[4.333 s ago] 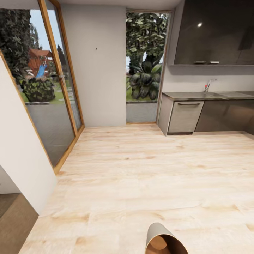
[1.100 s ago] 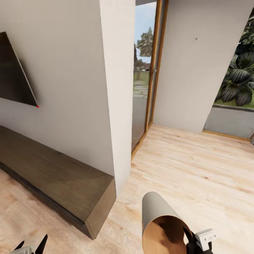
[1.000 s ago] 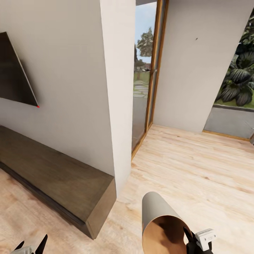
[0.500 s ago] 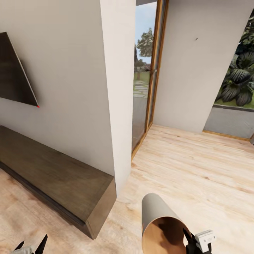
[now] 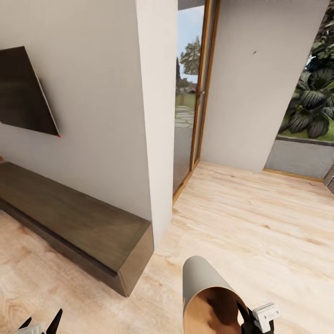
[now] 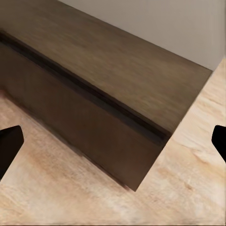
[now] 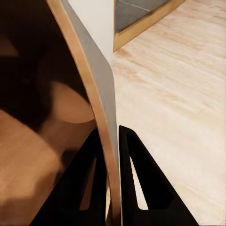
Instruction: Put the three can of soda from the living room inside the tash can in the kitchen.
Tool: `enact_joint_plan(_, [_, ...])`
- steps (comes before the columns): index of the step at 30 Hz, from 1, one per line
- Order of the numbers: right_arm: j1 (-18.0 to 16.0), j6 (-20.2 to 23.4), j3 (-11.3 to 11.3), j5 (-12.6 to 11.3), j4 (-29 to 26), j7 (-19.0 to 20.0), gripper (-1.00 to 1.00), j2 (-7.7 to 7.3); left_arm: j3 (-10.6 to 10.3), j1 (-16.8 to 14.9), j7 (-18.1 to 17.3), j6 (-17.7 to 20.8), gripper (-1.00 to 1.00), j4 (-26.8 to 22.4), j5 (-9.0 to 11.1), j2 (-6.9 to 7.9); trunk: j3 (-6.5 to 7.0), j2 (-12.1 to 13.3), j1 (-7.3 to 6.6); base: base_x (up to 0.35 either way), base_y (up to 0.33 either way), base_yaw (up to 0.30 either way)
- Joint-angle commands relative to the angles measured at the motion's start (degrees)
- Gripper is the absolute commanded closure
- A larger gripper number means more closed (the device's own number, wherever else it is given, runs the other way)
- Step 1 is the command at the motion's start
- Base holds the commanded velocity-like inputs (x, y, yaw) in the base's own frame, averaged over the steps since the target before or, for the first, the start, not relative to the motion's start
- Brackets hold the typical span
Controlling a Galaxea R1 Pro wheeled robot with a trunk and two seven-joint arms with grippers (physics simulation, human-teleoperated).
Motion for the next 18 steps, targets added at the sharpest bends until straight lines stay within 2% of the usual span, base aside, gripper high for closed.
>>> enact_joint_plan(1, [-0.02, 0.05, -0.01, -0.58, -0.09, 0.51, 1.00, 0.01, 0.00, 0.00, -0.01, -0.01, -1.00, 0.00, 0.01, 0.00, 0.01, 0.00, 0.00, -0.286, 0.000, 0.000])
enact_joint_plan(5, [-0.02, 0.05, -0.01, -0.58, -0.09, 0.51, 1.00, 0.02, 0.00, 0.00, -0.02, -0.08, -1.00, 0.00, 0.02, 0.00, 0.01, 0.00, 0.00, -0.101, 0.000, 0.002])
enact_joint_plan(10, [-0.02, 0.07, 0.04, -0.58, -0.09, 0.43, 1.00, 0.04, 0.00, 0.00, 0.01, -0.11, -1.00, 0.06, -0.03, 0.00, 0.01, 0.00, 0.00, -0.036, 0.001, 0.192])
enact_joint_plan(18, [-0.02, 0.07, 0.05, -0.58, -0.04, 0.42, 1.00, 0.06, 0.00, 0.00, 0.02, -0.11, -1.00, 0.09, -0.03, 0.00, 0.01, 0.00, 0.00, -0.264, 0.068, 0.243])
